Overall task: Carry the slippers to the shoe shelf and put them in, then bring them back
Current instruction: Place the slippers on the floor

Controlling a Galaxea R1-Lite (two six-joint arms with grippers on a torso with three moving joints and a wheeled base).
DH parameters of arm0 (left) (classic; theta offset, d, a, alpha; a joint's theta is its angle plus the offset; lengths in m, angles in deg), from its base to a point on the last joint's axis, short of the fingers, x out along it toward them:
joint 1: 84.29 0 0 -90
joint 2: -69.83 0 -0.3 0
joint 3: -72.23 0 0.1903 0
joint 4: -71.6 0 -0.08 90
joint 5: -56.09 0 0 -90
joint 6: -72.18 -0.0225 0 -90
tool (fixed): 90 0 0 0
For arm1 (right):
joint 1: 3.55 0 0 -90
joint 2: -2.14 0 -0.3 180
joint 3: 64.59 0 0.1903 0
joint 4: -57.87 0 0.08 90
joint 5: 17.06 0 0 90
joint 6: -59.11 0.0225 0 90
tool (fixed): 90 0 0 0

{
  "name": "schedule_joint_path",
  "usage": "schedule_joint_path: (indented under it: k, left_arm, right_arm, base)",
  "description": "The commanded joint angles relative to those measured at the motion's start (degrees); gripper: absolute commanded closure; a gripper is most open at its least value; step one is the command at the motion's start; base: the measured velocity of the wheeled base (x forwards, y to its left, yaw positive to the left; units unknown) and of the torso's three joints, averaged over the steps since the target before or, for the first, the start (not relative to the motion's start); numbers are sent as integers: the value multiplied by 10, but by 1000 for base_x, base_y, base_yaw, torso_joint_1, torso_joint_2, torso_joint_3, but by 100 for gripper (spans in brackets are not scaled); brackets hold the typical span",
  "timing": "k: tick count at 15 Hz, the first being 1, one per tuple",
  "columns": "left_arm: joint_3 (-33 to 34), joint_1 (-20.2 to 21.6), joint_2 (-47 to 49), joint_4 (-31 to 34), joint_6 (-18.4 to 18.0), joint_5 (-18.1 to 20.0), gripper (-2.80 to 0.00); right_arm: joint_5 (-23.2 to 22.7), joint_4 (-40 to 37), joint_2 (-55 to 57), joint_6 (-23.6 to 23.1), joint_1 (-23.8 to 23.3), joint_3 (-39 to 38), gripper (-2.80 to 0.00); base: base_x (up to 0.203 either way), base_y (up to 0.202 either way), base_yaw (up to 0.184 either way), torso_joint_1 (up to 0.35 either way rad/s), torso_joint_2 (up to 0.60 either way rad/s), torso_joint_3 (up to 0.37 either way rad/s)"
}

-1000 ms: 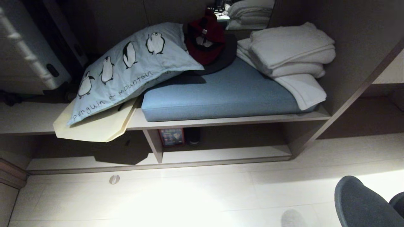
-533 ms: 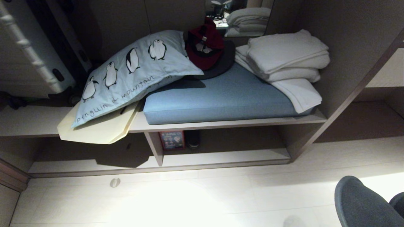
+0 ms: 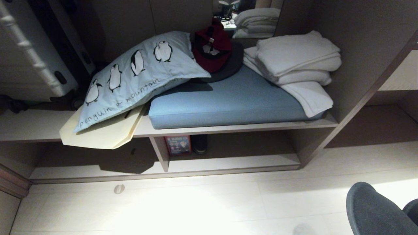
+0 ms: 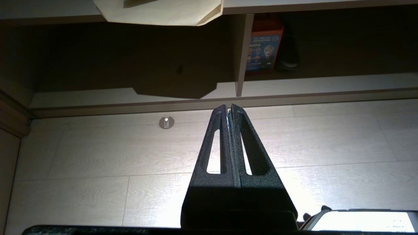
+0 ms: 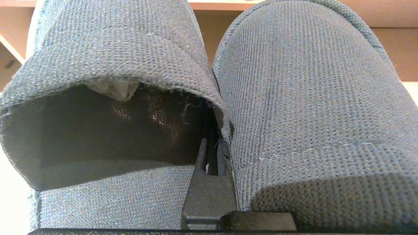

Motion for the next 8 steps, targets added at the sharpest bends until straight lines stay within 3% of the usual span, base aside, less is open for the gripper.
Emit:
schedule_joint_path:
  k: [1, 4, 8]
  left_arm:
    - [0, 0, 0, 0, 1, 0, 0]
    - [0, 0, 0, 0, 3, 0, 0]
    - [0, 0, 0, 0, 4, 0, 0]
  right_arm:
    - [0, 0, 1, 0, 0, -1, 0]
    - [0, 0, 1, 0, 0, -1, 0]
    - [0, 0, 1, 0, 0, -1, 0]
  base:
    - [0, 0, 0, 0, 0, 0]
    - [1, -67, 8, 2, 1, 4]
    - [0, -191, 3, 4, 3, 3]
